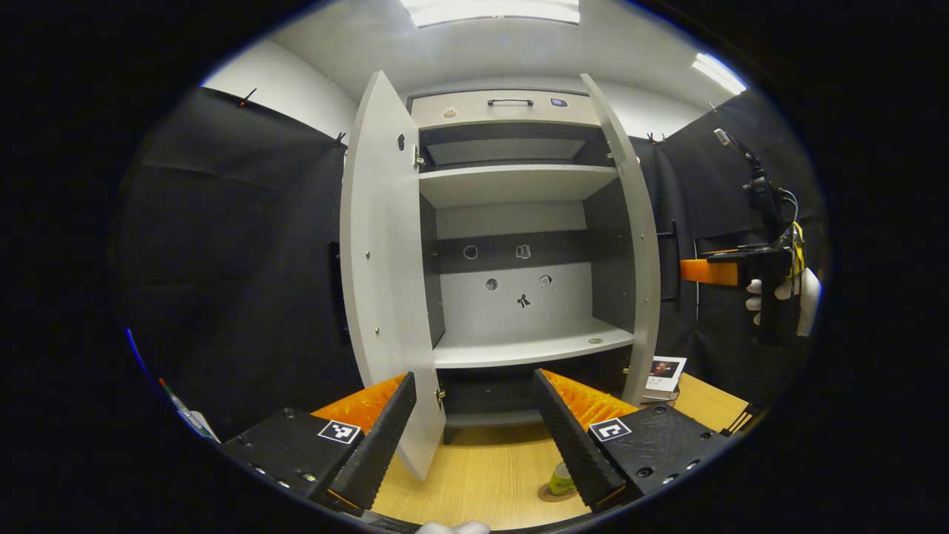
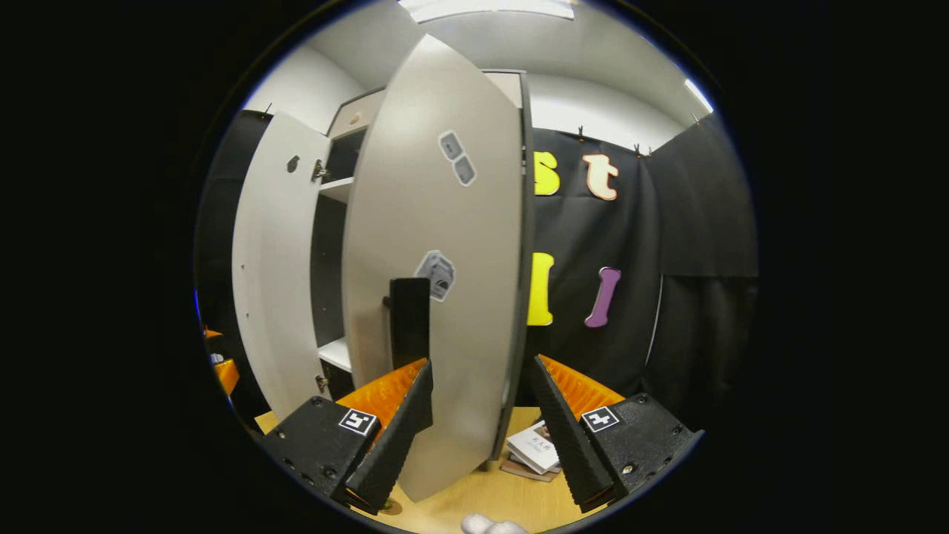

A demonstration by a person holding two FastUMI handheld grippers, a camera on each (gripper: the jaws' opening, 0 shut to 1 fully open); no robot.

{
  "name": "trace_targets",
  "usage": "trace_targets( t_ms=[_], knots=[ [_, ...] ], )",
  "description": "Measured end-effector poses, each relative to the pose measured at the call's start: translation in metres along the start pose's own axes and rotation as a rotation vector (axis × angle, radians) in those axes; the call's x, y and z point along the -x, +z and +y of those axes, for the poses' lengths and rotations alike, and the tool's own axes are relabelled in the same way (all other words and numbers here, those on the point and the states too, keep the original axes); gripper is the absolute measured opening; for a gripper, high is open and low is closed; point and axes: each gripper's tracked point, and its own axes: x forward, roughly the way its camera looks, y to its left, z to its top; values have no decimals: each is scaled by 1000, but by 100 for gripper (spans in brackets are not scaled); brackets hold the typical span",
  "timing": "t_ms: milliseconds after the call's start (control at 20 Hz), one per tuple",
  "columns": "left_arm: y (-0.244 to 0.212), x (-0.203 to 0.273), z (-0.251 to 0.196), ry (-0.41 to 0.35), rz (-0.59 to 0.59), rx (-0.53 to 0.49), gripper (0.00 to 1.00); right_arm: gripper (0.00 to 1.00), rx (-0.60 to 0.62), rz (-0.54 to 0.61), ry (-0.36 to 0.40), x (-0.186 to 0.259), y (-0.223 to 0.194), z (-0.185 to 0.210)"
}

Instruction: Grasp the bottle in the cabinet with the left hand and place it on the coaster, then close the right door with the right hand and the left door with the left hand.

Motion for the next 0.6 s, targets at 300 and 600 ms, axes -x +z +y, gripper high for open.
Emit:
trace_targets(
  t_ms=[300, 600],
  knots=[
    [2, -2, 17, -12, -4, 9, 96, 82, 1, -14, -69, -10, 6, -1],
    [-4, 3, 46, 11, 8, -13, 96, 82, 23, 4, -46, -16, -4, 37]
  ],
)
